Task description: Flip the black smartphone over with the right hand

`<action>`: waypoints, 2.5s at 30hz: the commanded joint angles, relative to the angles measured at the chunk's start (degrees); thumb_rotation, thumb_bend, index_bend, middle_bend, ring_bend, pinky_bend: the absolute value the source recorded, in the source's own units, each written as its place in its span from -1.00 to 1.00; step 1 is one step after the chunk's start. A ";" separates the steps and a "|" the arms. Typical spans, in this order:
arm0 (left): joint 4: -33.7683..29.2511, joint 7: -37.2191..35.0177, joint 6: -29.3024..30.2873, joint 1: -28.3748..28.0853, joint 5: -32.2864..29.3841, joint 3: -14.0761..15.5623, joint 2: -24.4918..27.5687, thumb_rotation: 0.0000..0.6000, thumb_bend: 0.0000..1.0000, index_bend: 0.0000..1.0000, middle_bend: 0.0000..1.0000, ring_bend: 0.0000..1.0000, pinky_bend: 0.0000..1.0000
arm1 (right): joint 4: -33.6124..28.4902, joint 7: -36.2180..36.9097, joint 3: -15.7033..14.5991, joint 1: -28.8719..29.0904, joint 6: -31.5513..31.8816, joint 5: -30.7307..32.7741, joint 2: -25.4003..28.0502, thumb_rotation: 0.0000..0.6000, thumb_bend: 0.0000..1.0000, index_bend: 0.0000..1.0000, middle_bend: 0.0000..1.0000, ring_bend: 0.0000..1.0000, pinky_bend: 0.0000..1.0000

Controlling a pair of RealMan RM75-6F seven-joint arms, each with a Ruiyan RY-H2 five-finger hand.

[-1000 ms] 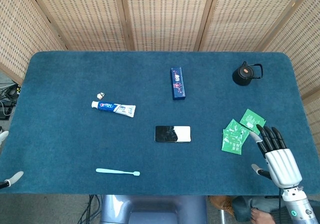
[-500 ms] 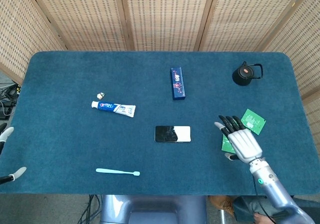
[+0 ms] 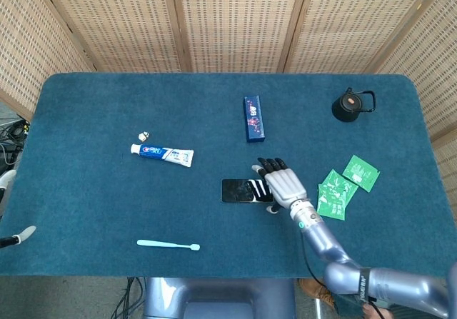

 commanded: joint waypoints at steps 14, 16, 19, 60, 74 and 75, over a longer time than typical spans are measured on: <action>0.32 -0.36 -1.62 -0.83 -2.98 -0.94 0.06 1.00 -1.00 -1.00 -1.00 -1.00 -1.00 | 14.65 -5.03 0.54 12.21 -2.08 14.40 -13.49 1.00 -0.60 -0.52 -1.00 -1.00 -1.00; 0.27 -0.31 -1.65 -0.86 -3.04 -0.96 0.07 1.00 -1.00 -1.00 -1.00 -1.00 -1.00 | 15.74 -5.32 0.30 12.99 -2.20 15.11 -14.07 1.00 -0.60 -0.50 -1.00 -1.00 -1.00; 0.31 -0.42 -1.67 -0.87 -3.20 -1.00 0.09 1.00 -1.00 -1.00 -1.00 -1.00 -1.00 | 17.18 -5.74 -0.17 13.92 -1.97 15.95 -14.88 1.00 -0.59 -0.45 -1.00 -1.00 -1.00; -0.32 -0.34 -0.22 -0.24 -0.37 0.08 0.24 1.00 -1.00 -1.00 -1.00 -1.00 -1.00 | 6.11 30.49 4.83 3.65 -0.69 -8.22 -5.42 1.00 -0.17 0.40 -0.94 -1.00 -1.00; -1.08 1.12 0.08 -0.16 1.12 0.72 -0.09 1.00 -1.00 -1.00 -1.00 -1.00 -1.00 | 16.38 65.64 1.85 -6.62 -4.44 -22.04 -0.70 1.00 -0.18 0.26 -0.93 -1.00 -1.00; -1.11 1.22 0.07 -0.16 1.11 0.73 -0.12 1.00 -1.00 -1.00 -1.00 -1.00 -1.00 | 17.27 66.94 1.61 -6.90 -4.70 -22.45 -0.67 1.00 -0.18 0.21 -0.93 -1.00 -1.00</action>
